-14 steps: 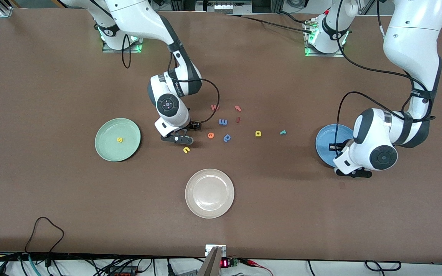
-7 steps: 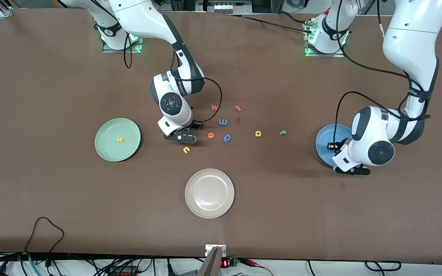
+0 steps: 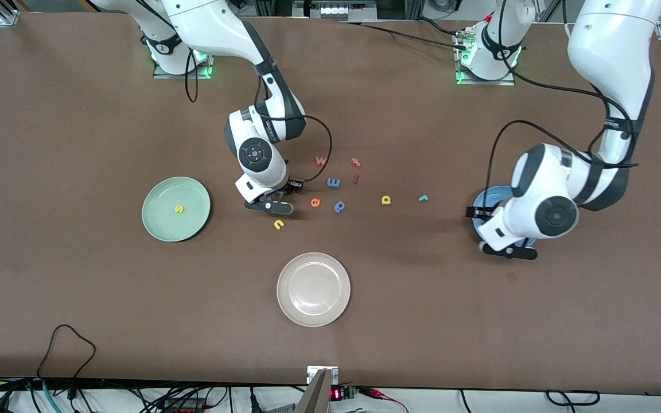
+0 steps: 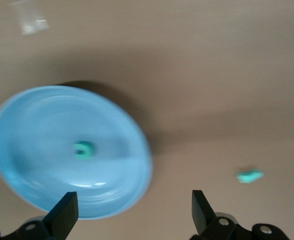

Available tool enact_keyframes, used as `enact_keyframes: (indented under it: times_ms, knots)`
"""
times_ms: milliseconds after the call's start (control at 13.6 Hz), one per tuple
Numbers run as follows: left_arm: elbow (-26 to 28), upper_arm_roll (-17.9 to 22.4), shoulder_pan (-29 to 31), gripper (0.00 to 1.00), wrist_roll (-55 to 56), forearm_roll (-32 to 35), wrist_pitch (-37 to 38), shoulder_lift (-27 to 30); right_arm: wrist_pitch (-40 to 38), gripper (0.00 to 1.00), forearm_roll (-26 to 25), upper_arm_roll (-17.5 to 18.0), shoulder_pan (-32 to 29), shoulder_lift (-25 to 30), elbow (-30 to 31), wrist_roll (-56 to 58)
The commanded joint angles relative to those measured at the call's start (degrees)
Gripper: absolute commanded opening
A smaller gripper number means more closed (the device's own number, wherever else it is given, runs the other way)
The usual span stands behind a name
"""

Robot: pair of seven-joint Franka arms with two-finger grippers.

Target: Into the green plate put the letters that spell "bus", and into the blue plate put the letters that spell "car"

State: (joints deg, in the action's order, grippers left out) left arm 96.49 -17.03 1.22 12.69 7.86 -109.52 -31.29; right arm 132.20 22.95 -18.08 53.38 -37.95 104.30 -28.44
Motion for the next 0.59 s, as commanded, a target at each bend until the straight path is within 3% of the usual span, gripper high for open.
enact_keyframes:
  times_ms: [0,220,514]
  knots:
    - [1.67,-5.89,0.27,1.0,10.03,0.32,-4.27,-1.13,-0.97,0.21,1.05,-0.2,0.32,0.58,0.11,1.37]
    - [7.12,-8.1,-2.79,0.98,19.27,0.32,-14.98,-1.41,-8.6,0.2,-0.18,-4.39,0.06,4.71,0.03,3.55]
    - [7.31,-8.02,-6.32,0.89,24.31,0.67,-19.23,-3.07,-13.55,0.21,-0.18,-17.75,-0.03,5.52,2.12,20.67]
